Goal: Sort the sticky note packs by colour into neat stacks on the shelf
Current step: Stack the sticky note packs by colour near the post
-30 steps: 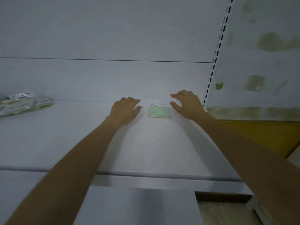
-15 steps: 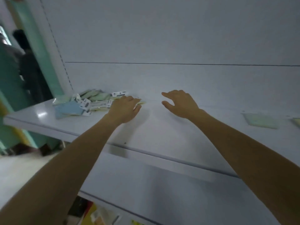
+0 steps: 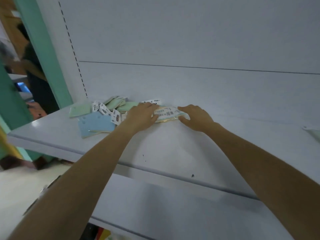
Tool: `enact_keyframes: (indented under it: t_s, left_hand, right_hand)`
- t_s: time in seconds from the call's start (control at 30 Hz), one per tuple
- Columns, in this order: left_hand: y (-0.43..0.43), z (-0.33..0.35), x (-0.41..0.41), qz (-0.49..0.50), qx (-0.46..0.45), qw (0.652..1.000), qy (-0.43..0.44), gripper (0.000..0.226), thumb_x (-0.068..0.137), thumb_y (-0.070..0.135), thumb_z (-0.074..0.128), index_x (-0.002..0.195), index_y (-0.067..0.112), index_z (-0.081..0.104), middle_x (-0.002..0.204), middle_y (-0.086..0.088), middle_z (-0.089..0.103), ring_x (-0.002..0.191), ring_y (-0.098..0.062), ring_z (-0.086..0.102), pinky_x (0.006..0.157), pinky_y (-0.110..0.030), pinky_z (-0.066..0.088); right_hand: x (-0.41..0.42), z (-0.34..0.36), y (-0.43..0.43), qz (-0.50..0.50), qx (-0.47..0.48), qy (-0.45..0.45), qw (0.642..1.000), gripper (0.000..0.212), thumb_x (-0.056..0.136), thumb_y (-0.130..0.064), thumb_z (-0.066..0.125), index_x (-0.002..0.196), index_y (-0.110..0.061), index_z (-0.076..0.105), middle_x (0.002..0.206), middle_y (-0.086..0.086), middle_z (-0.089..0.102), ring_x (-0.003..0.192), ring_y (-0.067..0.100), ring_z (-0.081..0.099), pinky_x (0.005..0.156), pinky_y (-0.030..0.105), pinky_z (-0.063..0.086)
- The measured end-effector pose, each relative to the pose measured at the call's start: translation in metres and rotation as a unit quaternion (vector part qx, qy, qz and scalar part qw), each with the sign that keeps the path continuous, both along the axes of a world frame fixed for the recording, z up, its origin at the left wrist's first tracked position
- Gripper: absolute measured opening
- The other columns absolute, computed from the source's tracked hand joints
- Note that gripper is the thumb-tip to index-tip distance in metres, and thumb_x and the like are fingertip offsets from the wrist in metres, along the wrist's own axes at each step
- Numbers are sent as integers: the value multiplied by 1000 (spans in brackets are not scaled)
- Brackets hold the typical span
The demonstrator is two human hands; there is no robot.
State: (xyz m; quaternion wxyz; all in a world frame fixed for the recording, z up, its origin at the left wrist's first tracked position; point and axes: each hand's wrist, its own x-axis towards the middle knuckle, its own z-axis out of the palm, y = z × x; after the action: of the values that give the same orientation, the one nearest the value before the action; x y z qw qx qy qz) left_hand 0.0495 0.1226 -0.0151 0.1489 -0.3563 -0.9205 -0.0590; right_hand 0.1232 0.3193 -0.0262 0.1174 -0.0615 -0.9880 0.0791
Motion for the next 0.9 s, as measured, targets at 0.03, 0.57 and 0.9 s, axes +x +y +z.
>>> enact_keyframes:
  t_s: [0.03,0.57,0.9]
  left_hand:
    - [6,-1,-7,-8,0,1000,1,46,95,30,39,139,20,36,144,-6,42,129,-29,41,100,-40,39]
    - [32,-11,-87,-37,-26,998,-49,34,90,6,40,122,10,48,116,-20,59,104,-36,56,82,-42,46]
    - [16,-5,-94,-87,-10,995,51,69,86,0,39,144,34,22,117,-13,56,104,-34,56,77,-38,44]
  right_hand:
    - [-7,-2,3,1,-2,-3,1000,52,92,-36,45,141,-25,32,142,6,41,128,27,39,105,38,32]
    - [-52,-19,-1,178,75,94,977,35,70,-12,74,102,1,65,109,22,66,98,40,62,81,47,54]
    - [-41,-8,-18,92,51,76,992,34,91,-25,50,123,-15,56,123,8,60,108,28,58,88,37,45]
